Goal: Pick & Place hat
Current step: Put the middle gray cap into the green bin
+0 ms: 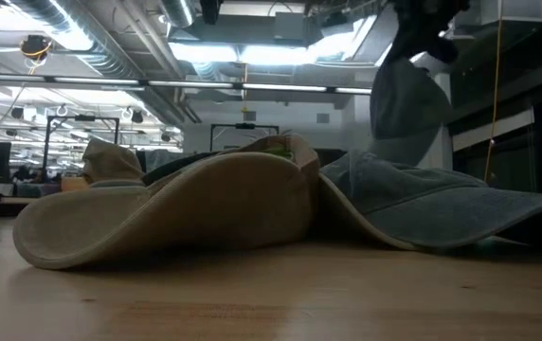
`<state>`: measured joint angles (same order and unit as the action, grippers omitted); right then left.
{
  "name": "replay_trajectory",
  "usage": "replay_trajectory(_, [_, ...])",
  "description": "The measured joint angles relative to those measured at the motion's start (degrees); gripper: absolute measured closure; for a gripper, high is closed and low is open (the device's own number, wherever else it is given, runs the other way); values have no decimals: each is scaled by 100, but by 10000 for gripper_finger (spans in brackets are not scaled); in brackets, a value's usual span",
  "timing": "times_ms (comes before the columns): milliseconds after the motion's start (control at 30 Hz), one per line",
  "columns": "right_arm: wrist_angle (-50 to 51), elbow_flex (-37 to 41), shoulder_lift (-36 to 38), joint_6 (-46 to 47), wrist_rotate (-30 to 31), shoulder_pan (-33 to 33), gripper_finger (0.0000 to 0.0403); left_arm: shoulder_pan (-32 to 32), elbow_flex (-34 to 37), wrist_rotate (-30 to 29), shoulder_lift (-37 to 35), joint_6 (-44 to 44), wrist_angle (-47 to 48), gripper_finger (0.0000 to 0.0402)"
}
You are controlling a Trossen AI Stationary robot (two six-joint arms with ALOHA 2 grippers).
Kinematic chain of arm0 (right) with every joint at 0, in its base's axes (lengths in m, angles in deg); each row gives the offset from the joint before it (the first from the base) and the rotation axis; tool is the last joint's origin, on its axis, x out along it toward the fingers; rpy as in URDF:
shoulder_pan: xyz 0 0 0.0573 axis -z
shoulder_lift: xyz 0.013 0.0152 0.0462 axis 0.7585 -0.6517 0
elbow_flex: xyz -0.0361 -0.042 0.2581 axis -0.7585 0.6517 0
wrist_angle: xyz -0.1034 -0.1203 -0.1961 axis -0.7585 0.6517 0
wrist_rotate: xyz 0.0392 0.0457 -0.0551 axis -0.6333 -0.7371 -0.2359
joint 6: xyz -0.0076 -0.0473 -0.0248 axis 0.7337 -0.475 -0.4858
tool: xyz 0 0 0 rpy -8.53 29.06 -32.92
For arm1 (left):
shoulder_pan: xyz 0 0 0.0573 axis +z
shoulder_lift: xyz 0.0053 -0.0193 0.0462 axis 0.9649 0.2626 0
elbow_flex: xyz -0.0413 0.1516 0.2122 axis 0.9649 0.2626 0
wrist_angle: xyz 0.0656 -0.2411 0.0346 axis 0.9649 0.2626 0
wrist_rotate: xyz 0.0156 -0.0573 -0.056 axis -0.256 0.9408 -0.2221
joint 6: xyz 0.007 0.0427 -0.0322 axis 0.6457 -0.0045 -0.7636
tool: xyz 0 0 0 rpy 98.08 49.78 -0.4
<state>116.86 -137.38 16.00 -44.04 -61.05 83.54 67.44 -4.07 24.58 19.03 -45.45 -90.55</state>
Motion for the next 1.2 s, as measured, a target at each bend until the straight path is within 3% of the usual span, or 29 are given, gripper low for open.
replay_trajectory(400, [-209,0,-988,-467,-51,329,371,0,0,-2,0,-20,4,258])
replay_trajectory(833, [1048,40,-1001,-762,9,1051,369,2,2,-17,2,-20,282,258])
replay_trajectory(1200, [1029,1051,-955,-237,40,1402,371,2,0,-20,2,-10,285,258])
